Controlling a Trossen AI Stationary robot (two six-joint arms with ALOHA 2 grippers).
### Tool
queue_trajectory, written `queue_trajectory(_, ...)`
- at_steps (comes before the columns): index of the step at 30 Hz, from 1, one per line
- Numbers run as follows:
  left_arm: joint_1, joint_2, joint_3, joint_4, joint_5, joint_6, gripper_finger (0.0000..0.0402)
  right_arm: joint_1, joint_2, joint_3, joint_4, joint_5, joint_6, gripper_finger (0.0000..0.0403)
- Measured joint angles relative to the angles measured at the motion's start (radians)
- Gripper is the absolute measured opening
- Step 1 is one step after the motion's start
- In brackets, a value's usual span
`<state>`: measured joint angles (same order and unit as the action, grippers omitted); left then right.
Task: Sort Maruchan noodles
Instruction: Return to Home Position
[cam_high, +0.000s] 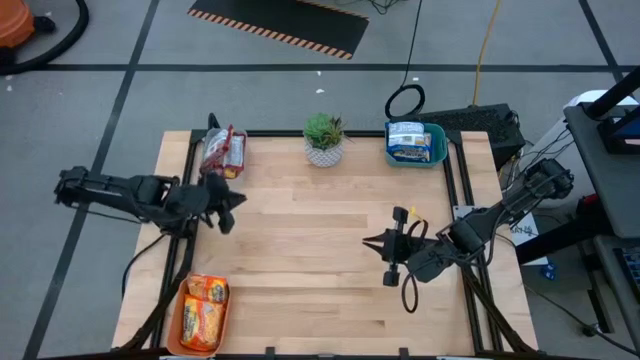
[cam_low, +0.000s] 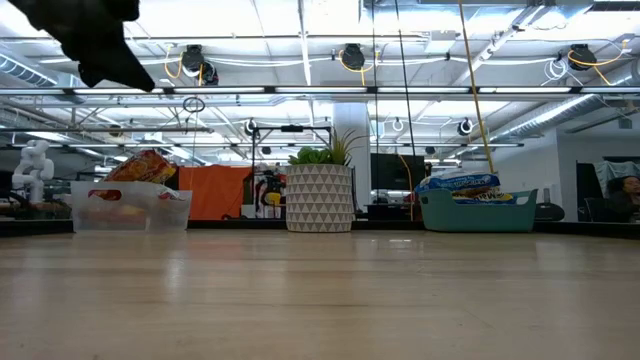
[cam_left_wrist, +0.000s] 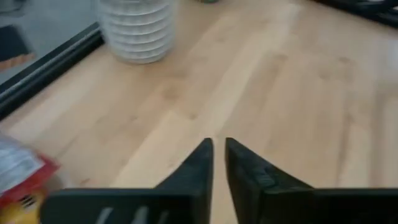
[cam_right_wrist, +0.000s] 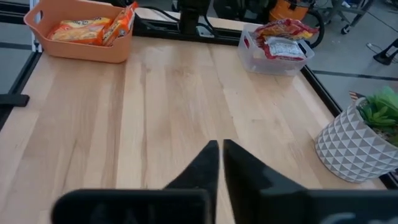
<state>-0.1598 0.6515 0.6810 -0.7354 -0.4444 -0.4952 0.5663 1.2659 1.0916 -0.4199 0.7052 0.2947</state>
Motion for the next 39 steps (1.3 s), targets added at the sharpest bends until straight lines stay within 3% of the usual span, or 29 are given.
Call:
queue_trajectory(2,-0.040,-0.022,-0.025,0.035,-0.001,0.012,0.0027,0.005,0.000,0.000,0.000,0.000,-0.001,0.0007)
queue_trajectory(5,-0.092,-0.049,-0.059,0.095,-0.001,0.076,0.0007,0.006,0.000,0.000,0.000,0.000,0.003,0.0009)
queue_trajectory(11,-0.200,-0.086,-0.165,0.316,0.006,0.311,0.0006,0.017,0.000,-0.009,0.013,0.001,0.002,0.0002)
queue_trajectory(17,-0.264,-0.099,-0.296,0.530,0.009,0.492,0.0006,0.031,-0.011,-0.116,0.125,0.000,-0.085,0.0003)
queue_trajectory(27,-0.267,-0.098,-0.302,0.531,0.008,0.506,0.0006,0.031,-0.131,-0.433,0.582,-0.008,-0.247,0.0000)
queue_trajectory(39,-0.267,-0.097,-0.409,0.750,0.009,0.521,0.0006,0.031,-0.292,-0.863,1.346,-0.264,-0.409,0.0000)
